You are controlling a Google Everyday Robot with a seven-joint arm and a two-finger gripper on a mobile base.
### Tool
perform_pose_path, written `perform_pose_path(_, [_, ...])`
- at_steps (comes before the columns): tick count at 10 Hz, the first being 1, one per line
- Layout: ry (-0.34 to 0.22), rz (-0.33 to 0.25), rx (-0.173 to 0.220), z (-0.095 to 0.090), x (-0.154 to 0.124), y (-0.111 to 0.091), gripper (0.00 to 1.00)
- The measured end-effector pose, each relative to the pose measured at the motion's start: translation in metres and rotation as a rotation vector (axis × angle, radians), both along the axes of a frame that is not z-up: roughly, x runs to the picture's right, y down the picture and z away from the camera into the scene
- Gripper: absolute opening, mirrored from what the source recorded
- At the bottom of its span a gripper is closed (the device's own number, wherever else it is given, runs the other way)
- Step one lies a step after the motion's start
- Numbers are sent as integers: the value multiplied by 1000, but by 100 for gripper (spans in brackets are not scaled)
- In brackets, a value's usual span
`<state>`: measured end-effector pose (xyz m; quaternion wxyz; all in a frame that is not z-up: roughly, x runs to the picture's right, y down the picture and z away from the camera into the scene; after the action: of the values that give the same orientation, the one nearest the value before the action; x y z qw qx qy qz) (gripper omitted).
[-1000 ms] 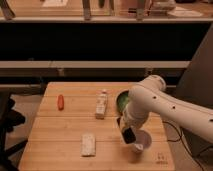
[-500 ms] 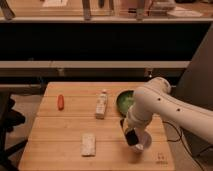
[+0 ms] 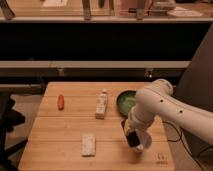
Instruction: Place the eraser in the ceramic cup
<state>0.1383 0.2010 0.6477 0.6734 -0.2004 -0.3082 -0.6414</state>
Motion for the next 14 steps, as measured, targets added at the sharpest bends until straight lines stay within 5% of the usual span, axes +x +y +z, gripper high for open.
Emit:
perform_pose_path(3, [7, 12, -2, -1, 4, 3, 18])
perform_pose_path(10, [32, 56, -6, 1, 18, 8, 79])
perform_pose_path(14, [47, 81, -9, 1, 25, 12, 80])
